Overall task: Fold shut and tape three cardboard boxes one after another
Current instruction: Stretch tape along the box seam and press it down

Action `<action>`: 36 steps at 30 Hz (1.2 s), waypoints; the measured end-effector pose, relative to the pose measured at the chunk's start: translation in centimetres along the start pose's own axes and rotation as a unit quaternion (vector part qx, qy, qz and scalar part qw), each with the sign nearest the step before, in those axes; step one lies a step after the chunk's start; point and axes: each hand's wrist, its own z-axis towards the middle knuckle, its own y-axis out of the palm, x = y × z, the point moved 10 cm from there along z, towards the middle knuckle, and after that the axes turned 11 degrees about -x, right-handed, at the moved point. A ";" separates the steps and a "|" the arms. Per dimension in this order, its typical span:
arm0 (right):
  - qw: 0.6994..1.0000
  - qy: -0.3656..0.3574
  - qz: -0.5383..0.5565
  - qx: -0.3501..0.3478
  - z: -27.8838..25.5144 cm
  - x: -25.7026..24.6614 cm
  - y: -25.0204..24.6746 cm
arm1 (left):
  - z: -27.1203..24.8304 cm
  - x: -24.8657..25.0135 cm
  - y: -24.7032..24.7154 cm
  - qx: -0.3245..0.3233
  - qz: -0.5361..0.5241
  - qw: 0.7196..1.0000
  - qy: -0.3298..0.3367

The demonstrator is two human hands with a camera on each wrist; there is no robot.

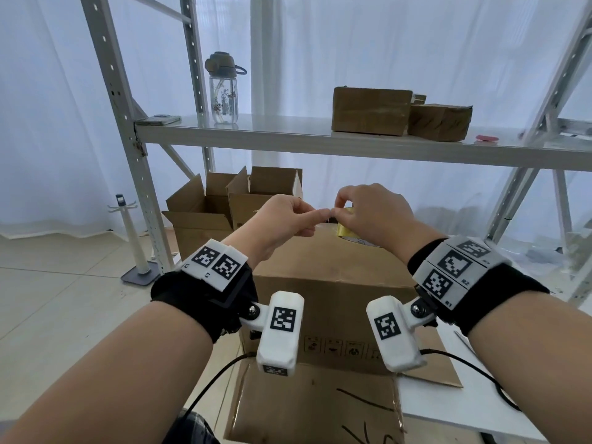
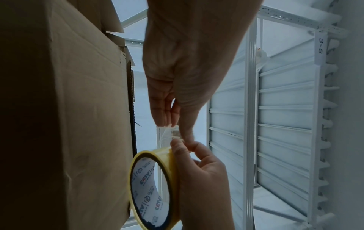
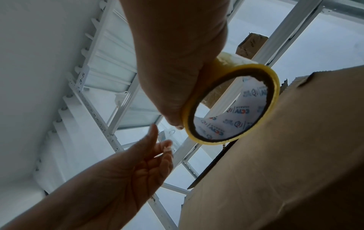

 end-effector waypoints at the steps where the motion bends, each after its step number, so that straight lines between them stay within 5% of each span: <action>1: 1.000 -0.001 0.002 0.002 -0.1 0.0 -0.1 | -0.1 0.1 0.0 0.005 0.015 1.000 0.001; 11: 0.996 0.027 -0.076 -0.047 -1.2 2.1 0.4 | -0.8 1.4 0.5 -0.027 0.055 0.998 0.014; 17: 0.999 0.032 -0.029 -0.017 -2.2 2.7 -0.2 | -1.3 1.8 0.9 -0.016 0.093 0.995 0.017; 22: 0.993 0.114 -0.006 0.011 -5.5 7.8 -1.0 | -1.6 0.6 3.8 -0.053 0.158 0.986 0.011; 28: 0.970 0.237 0.046 -0.018 -14.2 16.8 1.9 | -2.0 -0.6 15.4 -0.210 0.127 0.969 0.020; 36: 0.948 0.287 0.051 -0.127 -22.3 24.6 11.3 | -1.1 -8.6 34.7 -0.370 0.176 0.912 -0.019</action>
